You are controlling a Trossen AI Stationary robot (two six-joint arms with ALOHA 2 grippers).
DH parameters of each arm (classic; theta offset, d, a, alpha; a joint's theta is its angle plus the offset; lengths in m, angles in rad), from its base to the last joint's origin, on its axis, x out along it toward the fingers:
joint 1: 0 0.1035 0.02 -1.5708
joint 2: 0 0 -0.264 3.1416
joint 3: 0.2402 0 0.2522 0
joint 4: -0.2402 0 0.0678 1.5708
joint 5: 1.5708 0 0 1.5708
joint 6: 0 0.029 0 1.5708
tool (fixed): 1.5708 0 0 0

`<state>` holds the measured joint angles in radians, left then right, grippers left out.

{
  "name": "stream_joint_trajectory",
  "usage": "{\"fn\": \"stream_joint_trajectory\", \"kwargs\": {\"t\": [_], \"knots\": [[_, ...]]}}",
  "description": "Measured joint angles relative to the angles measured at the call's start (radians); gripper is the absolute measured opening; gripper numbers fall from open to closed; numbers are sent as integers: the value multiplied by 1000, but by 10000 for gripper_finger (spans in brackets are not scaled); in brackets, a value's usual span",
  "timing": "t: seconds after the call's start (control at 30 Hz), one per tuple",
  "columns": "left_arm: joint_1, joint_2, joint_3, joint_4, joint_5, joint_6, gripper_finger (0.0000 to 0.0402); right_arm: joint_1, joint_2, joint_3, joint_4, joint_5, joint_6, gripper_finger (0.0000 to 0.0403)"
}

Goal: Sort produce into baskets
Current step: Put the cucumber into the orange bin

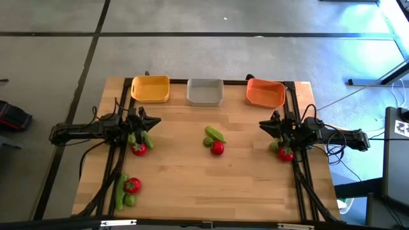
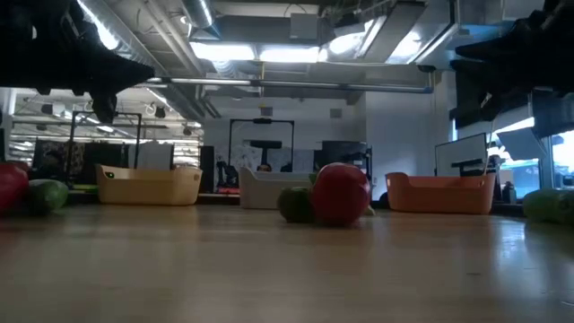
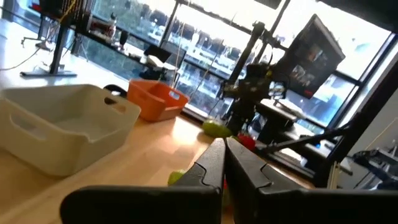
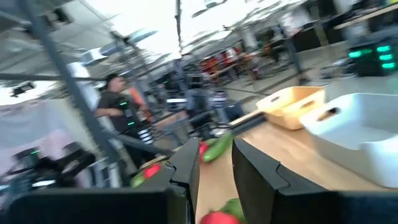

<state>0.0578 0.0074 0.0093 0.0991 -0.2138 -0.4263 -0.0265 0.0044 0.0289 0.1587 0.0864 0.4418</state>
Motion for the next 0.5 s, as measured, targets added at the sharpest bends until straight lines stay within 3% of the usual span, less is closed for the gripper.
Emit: {"fn": "stream_joint_trajectory", "kwargs": {"t": [0.23, 0.5], "knots": [[0, 0, 0, 49, 0, 35, 8, 0, 0, 1, 4, 21, -24, 87], [-1, 4, 0, 53, 0, 49, 8, 0, 67, 1, 47, 147, -38, 87]]}}
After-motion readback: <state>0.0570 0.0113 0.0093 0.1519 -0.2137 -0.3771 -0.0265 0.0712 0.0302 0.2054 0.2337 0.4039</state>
